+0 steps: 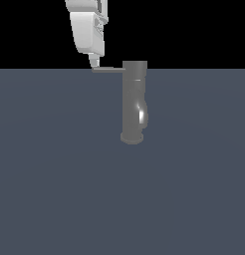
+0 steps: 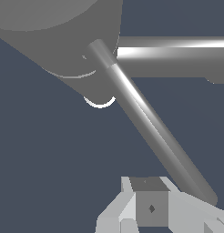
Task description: Turn on the faucet by rotating a designated handle.
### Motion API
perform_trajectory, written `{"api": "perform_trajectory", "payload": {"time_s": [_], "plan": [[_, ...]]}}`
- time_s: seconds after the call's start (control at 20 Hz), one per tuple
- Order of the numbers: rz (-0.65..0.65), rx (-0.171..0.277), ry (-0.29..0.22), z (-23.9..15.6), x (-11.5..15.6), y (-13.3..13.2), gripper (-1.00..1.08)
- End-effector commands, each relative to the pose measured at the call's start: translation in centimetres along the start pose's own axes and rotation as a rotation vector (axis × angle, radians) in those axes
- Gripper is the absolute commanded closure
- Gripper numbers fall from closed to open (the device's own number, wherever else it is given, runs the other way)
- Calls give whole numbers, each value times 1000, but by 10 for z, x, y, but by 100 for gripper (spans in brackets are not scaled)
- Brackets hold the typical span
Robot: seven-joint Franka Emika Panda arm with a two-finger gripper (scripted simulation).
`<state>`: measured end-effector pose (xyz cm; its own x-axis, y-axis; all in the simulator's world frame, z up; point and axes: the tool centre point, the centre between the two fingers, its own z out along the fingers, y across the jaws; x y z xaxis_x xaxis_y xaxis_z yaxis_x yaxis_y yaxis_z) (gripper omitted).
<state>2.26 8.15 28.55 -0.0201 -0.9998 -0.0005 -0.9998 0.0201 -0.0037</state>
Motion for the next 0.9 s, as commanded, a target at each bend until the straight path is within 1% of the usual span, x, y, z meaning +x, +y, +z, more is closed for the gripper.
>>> {"api": "perform_trajectory", "payload": {"time_s": [0.0, 0.85], "plan": [[0, 0, 0, 0, 0, 0, 108], [-1, -2, 0, 0, 45, 42, 108]]}}
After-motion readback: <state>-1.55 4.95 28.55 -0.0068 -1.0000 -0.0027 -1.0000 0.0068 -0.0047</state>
